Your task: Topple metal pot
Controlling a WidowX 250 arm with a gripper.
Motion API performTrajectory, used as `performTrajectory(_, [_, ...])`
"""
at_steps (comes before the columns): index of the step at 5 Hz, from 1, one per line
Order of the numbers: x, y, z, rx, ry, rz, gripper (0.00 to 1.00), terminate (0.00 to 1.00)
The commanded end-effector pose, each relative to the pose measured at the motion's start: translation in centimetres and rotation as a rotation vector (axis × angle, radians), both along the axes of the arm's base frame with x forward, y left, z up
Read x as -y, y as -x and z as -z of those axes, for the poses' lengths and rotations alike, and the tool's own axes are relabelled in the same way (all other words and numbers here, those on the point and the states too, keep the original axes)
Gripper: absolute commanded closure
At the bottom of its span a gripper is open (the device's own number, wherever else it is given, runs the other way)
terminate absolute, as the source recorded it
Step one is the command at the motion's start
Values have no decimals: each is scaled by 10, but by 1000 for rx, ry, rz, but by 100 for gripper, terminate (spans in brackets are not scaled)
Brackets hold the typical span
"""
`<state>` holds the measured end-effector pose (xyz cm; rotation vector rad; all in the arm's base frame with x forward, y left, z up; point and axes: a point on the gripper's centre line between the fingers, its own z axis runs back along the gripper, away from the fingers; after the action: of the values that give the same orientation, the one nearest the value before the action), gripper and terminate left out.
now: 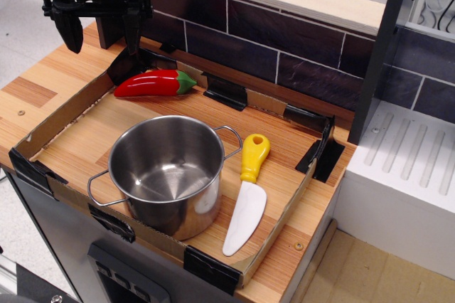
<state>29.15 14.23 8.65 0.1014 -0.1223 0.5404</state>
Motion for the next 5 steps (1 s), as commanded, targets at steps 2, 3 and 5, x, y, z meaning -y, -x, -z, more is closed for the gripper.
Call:
performTrajectory(2, [9, 2, -9, 17, 2, 8, 0, 0])
performTrajectory(3, [35, 14, -25, 13, 37, 104, 0, 0])
performTrajectory(5, [98, 58, -65, 13, 188, 459, 0, 0])
